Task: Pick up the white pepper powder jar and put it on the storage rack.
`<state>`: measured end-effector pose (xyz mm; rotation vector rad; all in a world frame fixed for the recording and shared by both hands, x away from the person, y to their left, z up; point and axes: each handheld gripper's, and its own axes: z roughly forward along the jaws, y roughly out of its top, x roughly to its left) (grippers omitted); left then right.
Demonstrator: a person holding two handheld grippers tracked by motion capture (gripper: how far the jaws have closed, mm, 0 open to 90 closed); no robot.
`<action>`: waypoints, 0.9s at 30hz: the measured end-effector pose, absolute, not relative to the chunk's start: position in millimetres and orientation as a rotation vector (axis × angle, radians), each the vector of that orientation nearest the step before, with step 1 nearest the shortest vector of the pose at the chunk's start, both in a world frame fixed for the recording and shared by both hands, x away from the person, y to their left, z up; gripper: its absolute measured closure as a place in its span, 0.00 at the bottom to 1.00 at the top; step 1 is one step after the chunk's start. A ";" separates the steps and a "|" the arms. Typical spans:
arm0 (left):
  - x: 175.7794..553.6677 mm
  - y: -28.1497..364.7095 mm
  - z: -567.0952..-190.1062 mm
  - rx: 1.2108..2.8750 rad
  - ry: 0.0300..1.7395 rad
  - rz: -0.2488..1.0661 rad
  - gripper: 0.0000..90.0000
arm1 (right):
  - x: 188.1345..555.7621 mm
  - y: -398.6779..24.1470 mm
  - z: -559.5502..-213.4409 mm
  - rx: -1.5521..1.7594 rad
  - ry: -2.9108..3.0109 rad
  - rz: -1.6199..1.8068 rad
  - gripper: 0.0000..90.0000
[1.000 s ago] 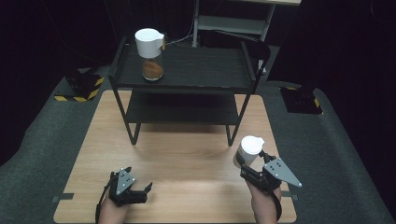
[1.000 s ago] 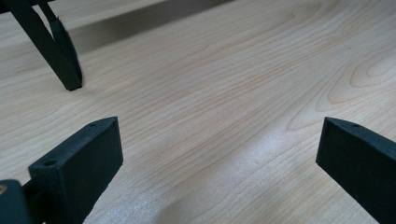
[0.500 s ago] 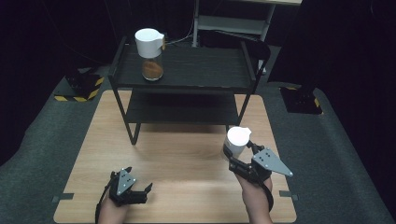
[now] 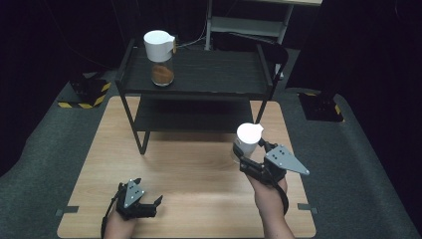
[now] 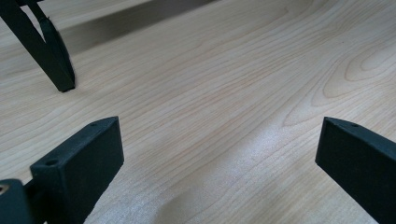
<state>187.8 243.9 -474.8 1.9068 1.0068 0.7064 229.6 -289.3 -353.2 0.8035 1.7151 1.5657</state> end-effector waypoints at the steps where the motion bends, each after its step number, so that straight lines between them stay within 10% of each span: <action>1: 187.9 244.0 -474.7 1.907 1.006 0.706 0.01 | 230.5 -289.1 -351.3 0.802 1.716 1.566 0.34; 27: 190.3 244.4 -473.6 1.924 0.994 0.692 0.01 | 261.6 -280.4 -289.2 0.774 1.706 1.605 0.34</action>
